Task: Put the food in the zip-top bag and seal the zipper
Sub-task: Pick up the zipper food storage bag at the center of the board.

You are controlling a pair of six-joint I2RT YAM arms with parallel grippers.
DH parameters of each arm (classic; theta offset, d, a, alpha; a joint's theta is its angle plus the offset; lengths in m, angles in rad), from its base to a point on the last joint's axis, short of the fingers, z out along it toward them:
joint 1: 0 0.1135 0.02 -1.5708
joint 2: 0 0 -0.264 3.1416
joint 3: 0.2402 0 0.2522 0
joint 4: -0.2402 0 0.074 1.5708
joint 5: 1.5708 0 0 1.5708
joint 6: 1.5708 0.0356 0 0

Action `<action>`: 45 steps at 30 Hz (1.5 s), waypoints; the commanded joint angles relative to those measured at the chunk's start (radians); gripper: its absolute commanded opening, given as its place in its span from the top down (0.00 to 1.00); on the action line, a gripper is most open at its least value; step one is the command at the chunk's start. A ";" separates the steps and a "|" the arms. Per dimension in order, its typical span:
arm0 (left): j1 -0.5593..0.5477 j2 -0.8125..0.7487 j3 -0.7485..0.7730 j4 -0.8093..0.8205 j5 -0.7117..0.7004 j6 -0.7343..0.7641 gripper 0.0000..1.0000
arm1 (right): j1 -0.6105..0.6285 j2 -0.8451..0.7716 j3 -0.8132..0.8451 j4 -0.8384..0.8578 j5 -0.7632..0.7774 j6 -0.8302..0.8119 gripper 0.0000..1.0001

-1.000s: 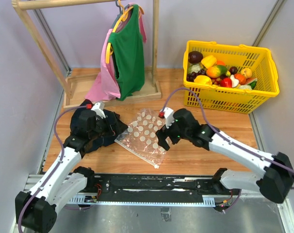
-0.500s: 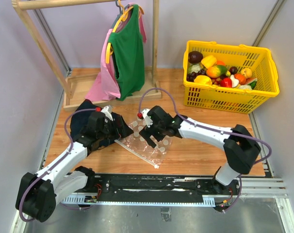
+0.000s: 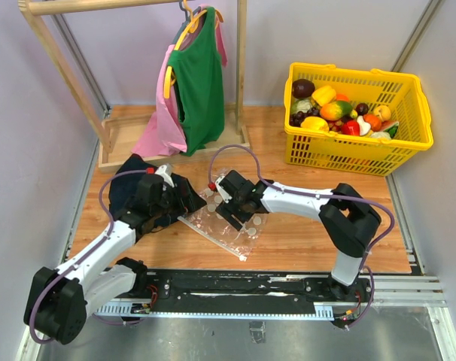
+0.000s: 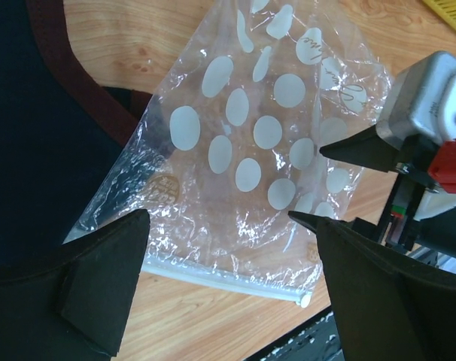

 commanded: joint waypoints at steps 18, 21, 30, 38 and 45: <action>-0.007 -0.093 -0.077 -0.105 -0.069 -0.161 0.03 | -0.037 0.019 -0.058 0.105 0.090 0.122 0.62; -0.008 -0.105 -0.101 -0.101 -0.071 -0.187 0.04 | -0.057 0.004 -0.083 0.127 0.077 0.142 0.63; -0.008 -0.109 -0.166 -0.062 -0.087 -0.247 0.07 | -0.085 -0.001 -0.126 0.183 0.020 0.169 0.63; -0.008 -0.027 -0.201 0.048 -0.073 -0.278 0.10 | -0.085 -0.033 -0.161 0.226 -0.002 0.175 0.61; -0.007 -0.008 -0.270 0.189 -0.060 -0.353 0.09 | -0.085 -0.052 -0.182 0.253 -0.028 0.177 0.59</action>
